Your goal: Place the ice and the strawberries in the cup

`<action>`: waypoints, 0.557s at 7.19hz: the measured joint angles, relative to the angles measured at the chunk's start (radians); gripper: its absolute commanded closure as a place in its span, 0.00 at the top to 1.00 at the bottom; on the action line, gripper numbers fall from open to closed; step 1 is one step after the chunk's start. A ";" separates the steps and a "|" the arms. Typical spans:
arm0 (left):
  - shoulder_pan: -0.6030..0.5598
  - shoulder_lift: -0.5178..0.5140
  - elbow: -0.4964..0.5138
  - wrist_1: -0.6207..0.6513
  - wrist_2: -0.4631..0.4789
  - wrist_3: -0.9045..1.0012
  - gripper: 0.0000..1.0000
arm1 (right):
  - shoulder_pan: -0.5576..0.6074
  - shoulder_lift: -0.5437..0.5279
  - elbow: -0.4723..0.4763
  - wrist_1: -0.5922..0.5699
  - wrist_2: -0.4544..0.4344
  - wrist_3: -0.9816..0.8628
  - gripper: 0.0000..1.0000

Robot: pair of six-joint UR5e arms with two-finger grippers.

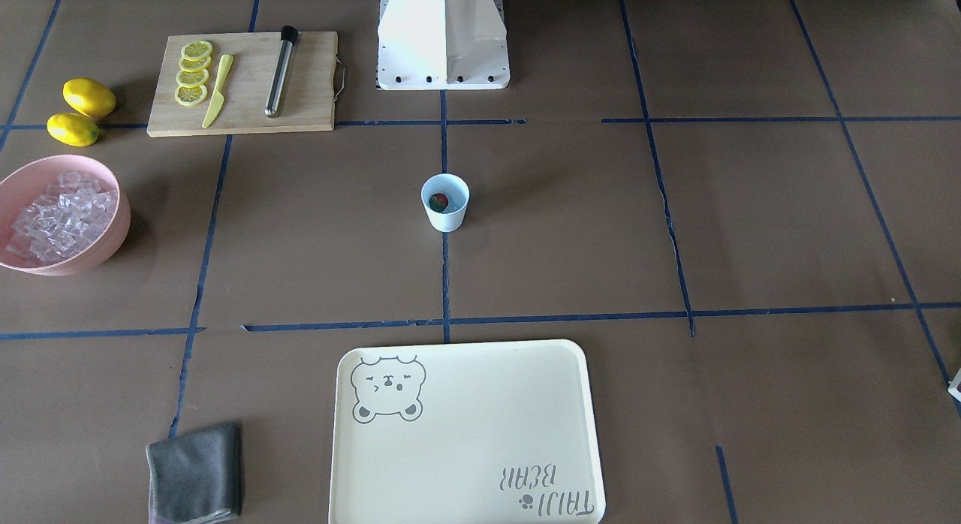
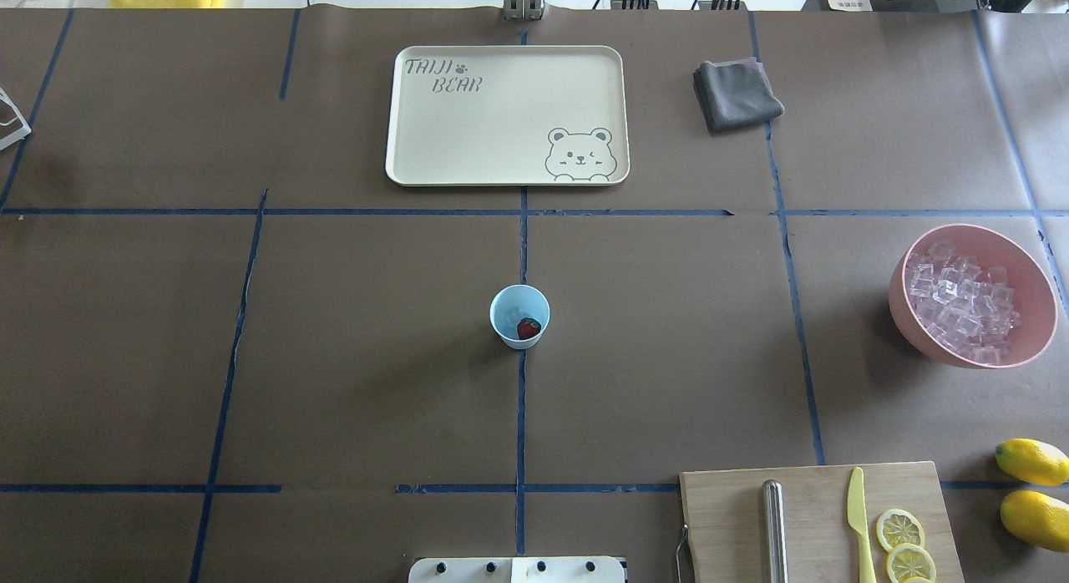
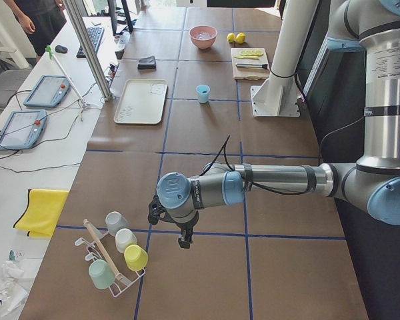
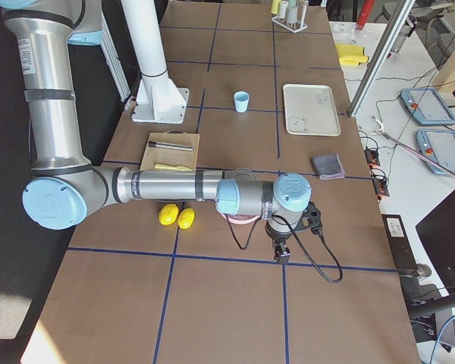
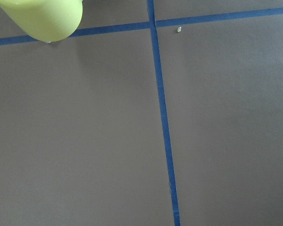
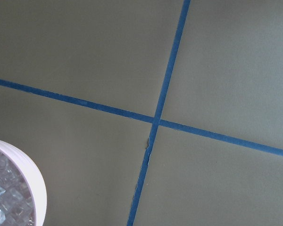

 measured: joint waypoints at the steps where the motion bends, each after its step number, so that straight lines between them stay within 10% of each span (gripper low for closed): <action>1: 0.001 -0.002 -0.016 -0.015 0.075 -0.037 1.00 | 0.000 0.000 0.001 0.001 0.002 0.001 1.00; 4: 0.021 -0.002 -0.013 -0.026 0.104 -0.058 1.00 | 0.000 0.000 0.003 0.001 0.003 0.001 1.00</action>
